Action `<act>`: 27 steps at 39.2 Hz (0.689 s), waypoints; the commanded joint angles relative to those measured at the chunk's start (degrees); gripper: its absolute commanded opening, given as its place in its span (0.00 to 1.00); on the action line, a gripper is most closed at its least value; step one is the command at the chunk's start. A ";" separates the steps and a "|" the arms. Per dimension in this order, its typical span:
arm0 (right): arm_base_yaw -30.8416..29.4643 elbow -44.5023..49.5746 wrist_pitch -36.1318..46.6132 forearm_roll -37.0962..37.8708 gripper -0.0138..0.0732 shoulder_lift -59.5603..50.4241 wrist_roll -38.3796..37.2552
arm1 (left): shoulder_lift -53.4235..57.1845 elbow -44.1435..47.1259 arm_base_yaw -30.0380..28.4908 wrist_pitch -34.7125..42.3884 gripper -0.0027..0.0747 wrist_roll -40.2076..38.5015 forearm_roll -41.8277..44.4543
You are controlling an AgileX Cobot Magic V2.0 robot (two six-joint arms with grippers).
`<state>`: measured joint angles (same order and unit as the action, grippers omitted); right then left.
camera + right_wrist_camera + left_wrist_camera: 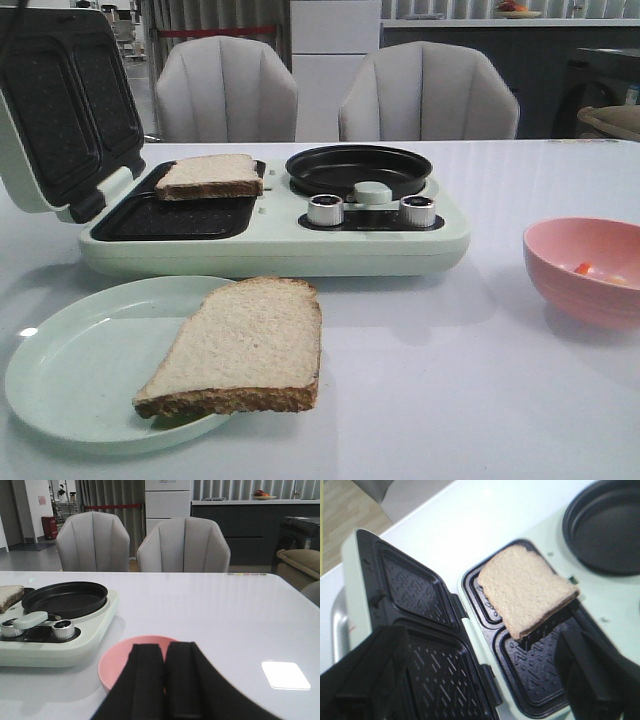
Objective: Make breakfast with bread and shrimp
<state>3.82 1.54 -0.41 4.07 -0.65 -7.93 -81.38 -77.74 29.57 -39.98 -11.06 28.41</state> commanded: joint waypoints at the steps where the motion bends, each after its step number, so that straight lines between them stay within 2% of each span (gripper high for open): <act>1: -0.04 -0.96 4.55 0.71 0.32 -1.12 0.66 | 5.89 -0.13 0.39 1.74 0.84 -0.84 -3.47; 8: -0.04 -0.96 4.55 0.71 0.32 -1.12 0.66 | 14.10 4.31 -0.64 2.46 0.84 -0.05 -8.22; 18: -0.04 -0.96 4.55 0.71 0.32 -1.12 0.66 | 28.92 17.72 -1.59 11.26 0.84 -0.51 -8.74; 22: -0.04 -0.96 4.55 0.71 0.32 -1.12 0.66 | 35.22 22.90 -1.59 12.08 0.84 -3.62 -11.46; 27: -0.04 -0.96 4.55 0.71 0.32 -1.12 0.66 | 43.10 28.55 -1.59 11.57 0.84 -3.74 -12.39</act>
<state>3.82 1.54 -0.41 4.07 -0.65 -7.93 -42.64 -50.25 28.14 -32.70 -13.66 16.62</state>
